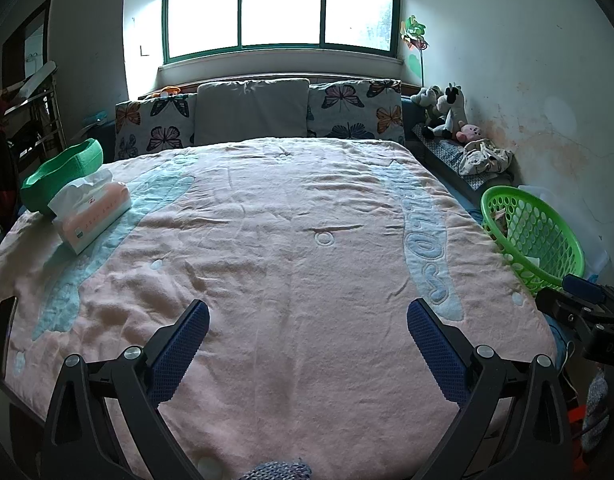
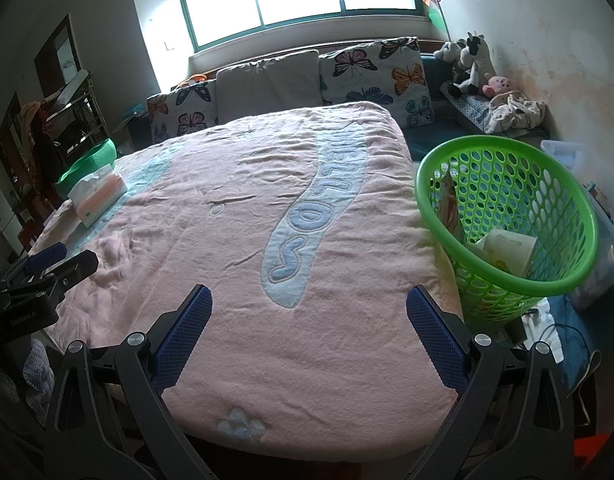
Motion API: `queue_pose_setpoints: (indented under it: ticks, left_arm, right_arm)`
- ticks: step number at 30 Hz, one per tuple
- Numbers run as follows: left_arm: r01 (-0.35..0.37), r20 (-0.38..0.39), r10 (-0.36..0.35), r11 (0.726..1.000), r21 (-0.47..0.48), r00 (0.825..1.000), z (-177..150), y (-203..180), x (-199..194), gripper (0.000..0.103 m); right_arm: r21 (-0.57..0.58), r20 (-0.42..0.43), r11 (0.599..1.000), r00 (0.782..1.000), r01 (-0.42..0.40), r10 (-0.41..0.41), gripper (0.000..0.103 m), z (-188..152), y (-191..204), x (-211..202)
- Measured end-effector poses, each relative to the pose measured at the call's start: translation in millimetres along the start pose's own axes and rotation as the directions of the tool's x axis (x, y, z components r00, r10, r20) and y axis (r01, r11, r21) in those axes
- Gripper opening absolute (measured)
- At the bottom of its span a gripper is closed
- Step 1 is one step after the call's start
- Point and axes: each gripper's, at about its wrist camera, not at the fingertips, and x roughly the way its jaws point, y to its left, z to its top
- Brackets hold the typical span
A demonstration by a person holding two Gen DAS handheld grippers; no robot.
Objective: Collect trash
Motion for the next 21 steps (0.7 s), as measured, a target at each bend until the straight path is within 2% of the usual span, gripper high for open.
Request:
queue_pose_setpoints:
  ticks: [21]
  left_arm:
    - [-0.002, 0.003, 0.002, 1.000, -0.002, 1.000, -3.7, 2.6, -0.6, 0.096]
  right_arm:
    - [-0.003, 0.002, 1.000, 1.000, -0.004, 0.004, 0.097, -0.3, 0.7, 0.3]
